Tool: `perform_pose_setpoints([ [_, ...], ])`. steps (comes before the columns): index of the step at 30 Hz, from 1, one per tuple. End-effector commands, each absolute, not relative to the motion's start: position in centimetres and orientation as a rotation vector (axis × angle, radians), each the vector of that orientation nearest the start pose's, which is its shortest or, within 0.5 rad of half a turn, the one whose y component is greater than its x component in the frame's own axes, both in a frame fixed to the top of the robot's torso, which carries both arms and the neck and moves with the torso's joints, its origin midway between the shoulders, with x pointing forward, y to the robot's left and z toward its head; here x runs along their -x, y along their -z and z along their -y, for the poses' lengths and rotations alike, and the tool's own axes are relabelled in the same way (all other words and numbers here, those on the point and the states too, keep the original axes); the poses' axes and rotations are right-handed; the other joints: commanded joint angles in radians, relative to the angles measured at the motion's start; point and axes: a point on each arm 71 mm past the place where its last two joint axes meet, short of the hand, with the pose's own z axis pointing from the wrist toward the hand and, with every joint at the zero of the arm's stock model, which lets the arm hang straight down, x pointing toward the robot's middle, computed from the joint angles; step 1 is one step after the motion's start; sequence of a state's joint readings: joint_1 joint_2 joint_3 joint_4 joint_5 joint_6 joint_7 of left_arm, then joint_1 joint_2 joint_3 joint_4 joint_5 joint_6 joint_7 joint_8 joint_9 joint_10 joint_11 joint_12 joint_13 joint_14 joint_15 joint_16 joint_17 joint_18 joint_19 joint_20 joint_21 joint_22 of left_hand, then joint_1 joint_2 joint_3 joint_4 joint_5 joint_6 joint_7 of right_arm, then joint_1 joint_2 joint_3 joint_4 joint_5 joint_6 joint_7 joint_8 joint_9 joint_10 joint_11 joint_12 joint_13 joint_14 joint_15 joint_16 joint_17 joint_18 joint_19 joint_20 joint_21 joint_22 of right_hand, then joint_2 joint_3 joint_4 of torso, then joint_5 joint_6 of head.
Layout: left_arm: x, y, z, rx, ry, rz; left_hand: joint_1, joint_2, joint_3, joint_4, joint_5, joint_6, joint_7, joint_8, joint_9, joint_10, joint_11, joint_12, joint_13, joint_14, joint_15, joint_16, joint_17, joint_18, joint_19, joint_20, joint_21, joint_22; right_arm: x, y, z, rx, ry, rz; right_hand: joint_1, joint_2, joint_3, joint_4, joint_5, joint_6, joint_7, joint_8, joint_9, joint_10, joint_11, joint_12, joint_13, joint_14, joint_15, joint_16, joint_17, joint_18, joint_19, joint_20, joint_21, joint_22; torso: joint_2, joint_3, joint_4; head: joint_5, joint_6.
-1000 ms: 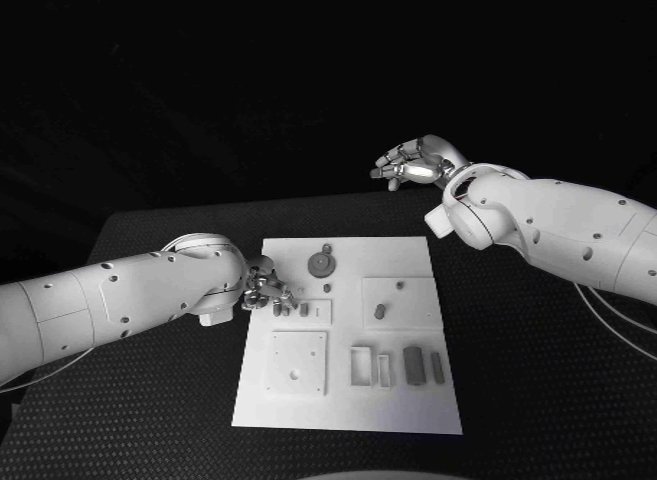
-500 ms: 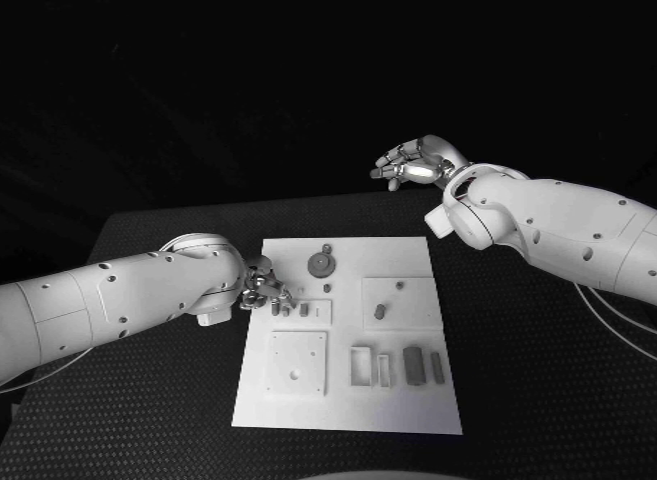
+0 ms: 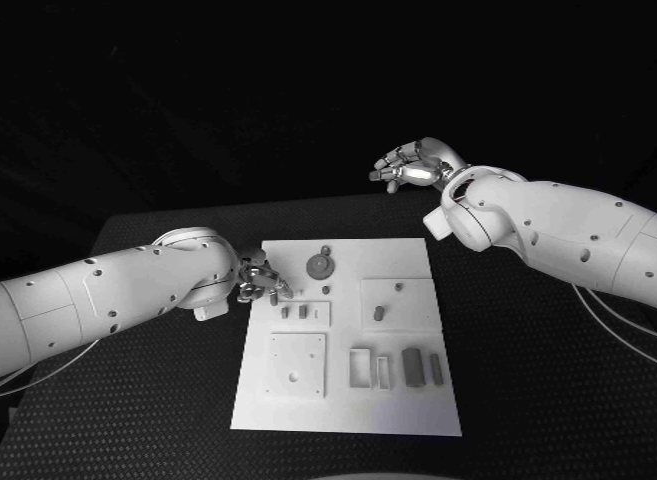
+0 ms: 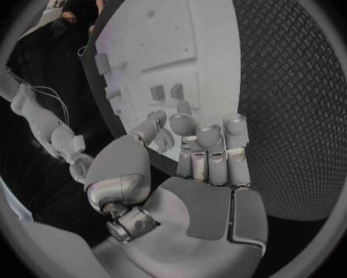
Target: Assemble the parts on the task board
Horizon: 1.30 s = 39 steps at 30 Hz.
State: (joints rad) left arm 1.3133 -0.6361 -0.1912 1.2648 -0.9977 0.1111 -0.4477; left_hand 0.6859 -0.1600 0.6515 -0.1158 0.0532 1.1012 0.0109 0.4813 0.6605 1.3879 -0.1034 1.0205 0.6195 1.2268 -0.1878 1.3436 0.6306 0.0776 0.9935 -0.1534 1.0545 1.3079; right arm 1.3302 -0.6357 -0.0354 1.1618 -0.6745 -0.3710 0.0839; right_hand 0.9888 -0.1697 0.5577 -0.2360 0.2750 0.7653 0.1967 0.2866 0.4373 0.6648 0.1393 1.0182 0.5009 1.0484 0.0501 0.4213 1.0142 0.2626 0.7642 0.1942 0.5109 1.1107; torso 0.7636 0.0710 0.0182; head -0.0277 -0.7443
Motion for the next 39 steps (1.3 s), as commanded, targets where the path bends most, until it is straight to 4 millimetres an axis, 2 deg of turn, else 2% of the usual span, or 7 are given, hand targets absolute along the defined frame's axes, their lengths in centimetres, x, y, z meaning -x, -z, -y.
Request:
perform_pose_setpoints([
  [1,-52.9,22.0,-18.7,0.304,0.531,-2.219,0.010,-0.011,0.006,-0.006,-0.005,-0.030,0.010,-0.011,-0.002,-0.019,0.012,-0.011,-0.003,-0.021,0.000,-0.016,-0.005,-0.004,-0.011,-0.111,-0.010,0.007,-57.2,13.2,20.9,-0.529,-0.983,-1.531,0.001,0.001,-0.004,0.003,0.004,-0.009,0.019,0.006,-0.001,-0.007,0.002,0.005,-0.001,0.000,0.005,-0.006,0.001,-0.001,-0.004,0.001,-0.005,0.002,0.000,0.0005,0.0006,-0.002,0.002],
  [6,-53.5,20.4,-18.4,0.347,0.653,-2.084,0.078,0.007,0.020,-0.068,-0.004,-0.118,0.045,-0.039,0.000,-0.131,0.047,-0.087,-0.033,-0.118,0.036,-0.097,-0.042,-0.026,-0.093,-0.085,-0.073,-0.013,-57.3,13.3,21.1,-0.532,-0.979,-1.530,0.001,0.001,-0.004,0.003,0.004,-0.009,0.019,0.006,-0.001,-0.007,0.002,0.006,-0.001,0.000,0.005,-0.006,0.001,-0.001,-0.004,0.001,-0.005,0.002,0.000,0.0008,0.0007,-0.003,0.004],
  [9,-53.7,19.7,-17.8,0.313,0.749,-1.991,0.168,0.014,0.048,-0.119,-0.003,-0.165,0.077,-0.058,-0.006,-0.232,0.088,-0.196,-0.087,-0.212,0.092,-0.206,-0.095,-0.056,-0.180,-0.042,-0.153,-0.045,-57.3,13.3,21.2,-0.533,-0.976,-1.529,0.002,0.001,-0.004,0.003,0.004,-0.009,0.019,0.006,-0.001,-0.007,0.002,0.006,-0.001,0.000,0.005,-0.007,0.001,-0.001,-0.004,0.001,-0.005,0.002,0.000,0.0015,0.0004,-0.004,0.005],
  [13,-53.6,18.9,-16.9,0.218,0.834,-1.887,0.318,0.008,0.062,-0.158,0.003,-0.204,0.116,-0.080,-0.028,-0.287,0.131,-0.375,-0.193,-0.239,0.155,-0.309,-0.143,-0.054,-0.221,0.020,-0.222,-0.075,-57.3,13.3,21.2,-0.533,-0.975,-1.529,0.002,0.001,-0.004,0.003,0.004,-0.009,0.019,0.006,-0.002,-0.007,0.002,0.006,-0.002,0.000,0.005,-0.007,0.002,-0.001,-0.004,0.001,-0.006,0.002,0.000,0.0018,0.0006,-0.004,0.006],
  [20,-53.3,18.2,-15.3,-0.034,0.871,-1.735,0.444,-0.004,0.051,-0.166,0.008,-0.223,0.121,-0.114,-0.076,-0.287,0.189,-0.634,-0.329,-0.234,0.178,-0.366,-0.150,-0.047,-0.226,0.045,-0.264,-0.077,-57.3,13.3,21.1,-0.532,-0.978,-1.530,0.002,0.001,-0.004,0.003,0.004,-0.009,0.019,0.006,-0.002,-0.007,0.002,0.006,-0.002,0.001,0.005,-0.007,0.002,-0.001,-0.004,0.001,-0.006,0.003,0.000,0.0013,0.0011,-0.002,0.009],
  [25,-52.9,18.7,-14.3,-0.195,0.862,-1.662,0.478,-0.012,0.039,-0.168,0.009,-0.196,0.110,-0.135,-0.100,-0.281,0.202,-0.763,-0.379,-0.211,0.181,-0.370,-0.134,-0.041,-0.211,0.048,-0.275,-0.067,-57.3,13.3,21.1,-0.531,-0.979,-1.531,0.002,0.001,-0.004,0.003,0.004,-0.009,0.019,0.006,-0.002,-0.007,0.002,0.007,-0.002,0.001,0.005,-0.007,0.002,-0.001,-0.003,0.001,-0.006,0.003,0.000,0.0011,-0.0002,-0.002,0.009],
  [39,-52.6,21.4,-12.6,-0.386,0.795,-1.688,0.455,-0.023,-0.013,-0.166,0.009,-0.174,0.118,-0.151,-0.117,-0.207,0.194,-0.824,-0.400,-0.181,0.171,-0.343,-0.104,-0.036,-0.183,0.039,-0.271,-0.044,-57.3,13.3,21.0,-0.530,-0.981,-1.531,0.002,0.002,-0.004,0.003,0.004,-0.009,0.019,0.007,-0.002,-0.007,0.002,0.007,-0.003,0.001,0.005,-0.008,0.003,-0.001,-0.003,0.001,-0.006,0.003,0.003,0.0014,-0.0019,-0.009,0.011],
])
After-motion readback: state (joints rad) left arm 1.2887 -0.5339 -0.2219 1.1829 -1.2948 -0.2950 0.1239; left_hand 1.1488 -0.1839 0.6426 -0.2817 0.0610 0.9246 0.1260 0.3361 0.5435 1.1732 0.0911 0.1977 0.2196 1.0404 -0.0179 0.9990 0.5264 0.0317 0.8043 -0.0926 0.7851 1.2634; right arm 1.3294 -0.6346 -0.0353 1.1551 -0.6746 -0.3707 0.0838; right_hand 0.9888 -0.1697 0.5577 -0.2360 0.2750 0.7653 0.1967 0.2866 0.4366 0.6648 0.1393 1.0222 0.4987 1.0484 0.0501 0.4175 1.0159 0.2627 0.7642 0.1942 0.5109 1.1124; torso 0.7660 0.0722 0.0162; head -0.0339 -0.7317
